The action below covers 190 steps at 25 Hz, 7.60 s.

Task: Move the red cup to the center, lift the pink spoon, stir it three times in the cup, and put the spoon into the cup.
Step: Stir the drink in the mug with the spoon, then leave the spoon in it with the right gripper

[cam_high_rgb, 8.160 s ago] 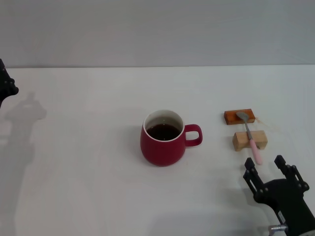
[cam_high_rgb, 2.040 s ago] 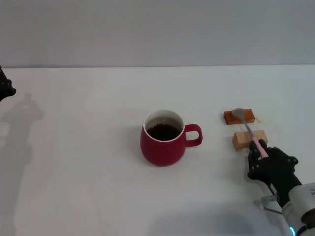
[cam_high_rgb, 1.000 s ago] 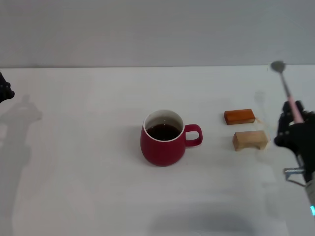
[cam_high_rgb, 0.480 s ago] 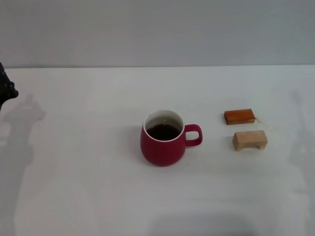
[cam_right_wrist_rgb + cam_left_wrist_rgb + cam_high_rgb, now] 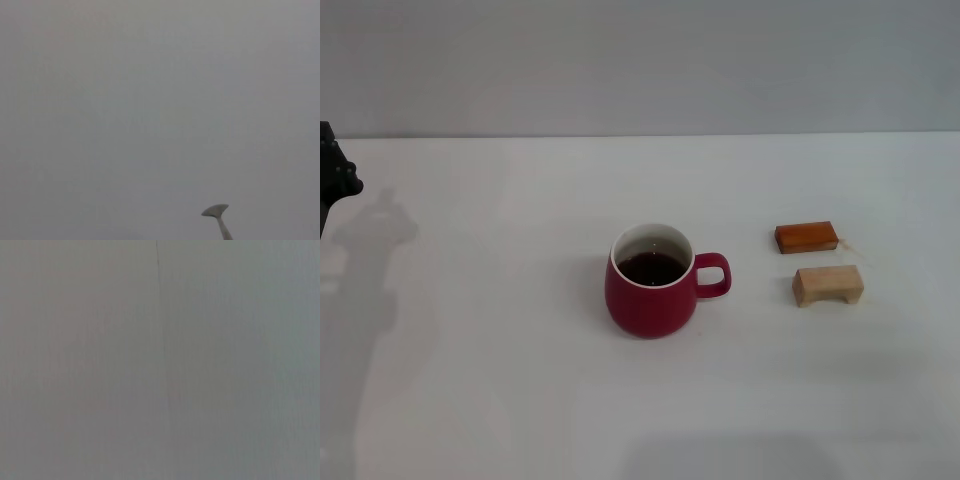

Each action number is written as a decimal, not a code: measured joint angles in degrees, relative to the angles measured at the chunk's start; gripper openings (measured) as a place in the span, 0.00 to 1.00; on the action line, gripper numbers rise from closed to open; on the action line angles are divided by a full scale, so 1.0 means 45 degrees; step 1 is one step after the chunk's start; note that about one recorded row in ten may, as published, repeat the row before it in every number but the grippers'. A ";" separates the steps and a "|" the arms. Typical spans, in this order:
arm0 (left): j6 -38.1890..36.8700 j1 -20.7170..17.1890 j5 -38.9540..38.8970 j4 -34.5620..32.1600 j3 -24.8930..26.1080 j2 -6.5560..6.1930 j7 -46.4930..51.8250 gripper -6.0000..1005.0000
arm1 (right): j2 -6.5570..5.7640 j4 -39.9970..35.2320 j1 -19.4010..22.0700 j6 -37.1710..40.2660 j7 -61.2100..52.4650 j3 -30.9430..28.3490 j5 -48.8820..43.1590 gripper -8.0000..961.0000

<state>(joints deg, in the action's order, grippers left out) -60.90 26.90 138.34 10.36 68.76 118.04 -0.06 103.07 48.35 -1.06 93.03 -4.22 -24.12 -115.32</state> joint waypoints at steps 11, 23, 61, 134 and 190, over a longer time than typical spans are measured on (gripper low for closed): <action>0.0652 -0.0029 -0.0101 -0.0021 0.0087 0.0025 -0.0006 0.00 | -0.1833 -0.1244 -0.0681 -0.0496 -0.2451 -0.0020 -0.1617 0.16; 0.1006 -0.0477 -0.0097 0.0004 0.0224 0.0120 0.0092 0.00 | -0.2475 -0.4273 -0.3802 -0.1902 -0.5533 -0.0065 -0.4462 0.16; 0.1207 -0.0714 -0.0080 0.0140 0.0137 0.0112 0.0172 0.00 | -0.2505 0.6920 -0.0666 -1.3069 -0.3296 -0.6779 -1.1541 0.16; 0.1136 -0.0359 -0.0098 0.0313 0.0928 0.0156 0.0317 0.00 | 0.2088 1.0046 -1.0581 -4.2696 0.6314 -1.9077 -0.3525 0.16; 0.0049 -0.0277 -0.0272 0.0490 0.1172 0.0176 0.0346 0.00 | 0.2663 -0.2254 -1.7200 -4.0348 1.1744 -1.7624 -0.6512 0.16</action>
<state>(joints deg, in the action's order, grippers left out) -60.68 25.65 137.11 12.57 74.04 118.83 1.49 115.05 38.21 -78.46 -88.54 48.63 -103.43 -144.63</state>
